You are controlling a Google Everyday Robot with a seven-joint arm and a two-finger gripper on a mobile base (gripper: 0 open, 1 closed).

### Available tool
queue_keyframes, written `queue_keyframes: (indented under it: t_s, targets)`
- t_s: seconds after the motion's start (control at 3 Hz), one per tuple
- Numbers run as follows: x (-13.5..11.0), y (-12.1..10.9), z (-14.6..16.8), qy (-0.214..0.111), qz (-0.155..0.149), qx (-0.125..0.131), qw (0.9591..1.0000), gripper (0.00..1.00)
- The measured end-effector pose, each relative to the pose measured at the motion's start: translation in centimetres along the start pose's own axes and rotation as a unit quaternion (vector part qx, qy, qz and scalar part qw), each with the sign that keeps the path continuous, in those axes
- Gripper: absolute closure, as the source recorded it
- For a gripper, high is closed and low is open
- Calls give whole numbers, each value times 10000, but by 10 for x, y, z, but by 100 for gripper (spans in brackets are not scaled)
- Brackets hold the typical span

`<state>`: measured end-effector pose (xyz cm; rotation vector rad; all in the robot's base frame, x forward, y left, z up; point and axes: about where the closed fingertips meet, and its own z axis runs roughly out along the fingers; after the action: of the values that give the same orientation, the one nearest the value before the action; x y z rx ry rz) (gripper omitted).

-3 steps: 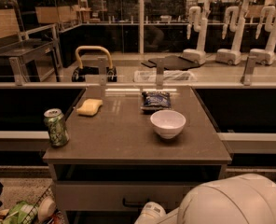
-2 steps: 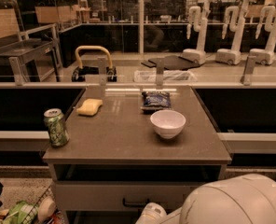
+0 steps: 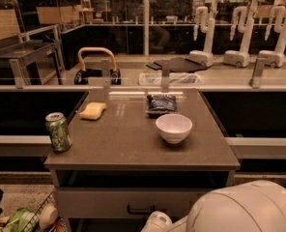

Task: Open middle drawer

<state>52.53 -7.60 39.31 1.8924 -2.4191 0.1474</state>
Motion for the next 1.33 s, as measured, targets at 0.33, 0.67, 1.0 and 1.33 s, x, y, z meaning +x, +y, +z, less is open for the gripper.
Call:
queue_keyframes:
  t_s: [0.33,0.67,1.0,1.33]
  targets:
    - [1,1,1,9,0,-12,10000,62]
    - [2,2,3,17,-1,-24,10000,39]
    - [2,3,4,25,-2,-36,10000,16]
    - [3,5,5,23,-16,-71,10000,0]
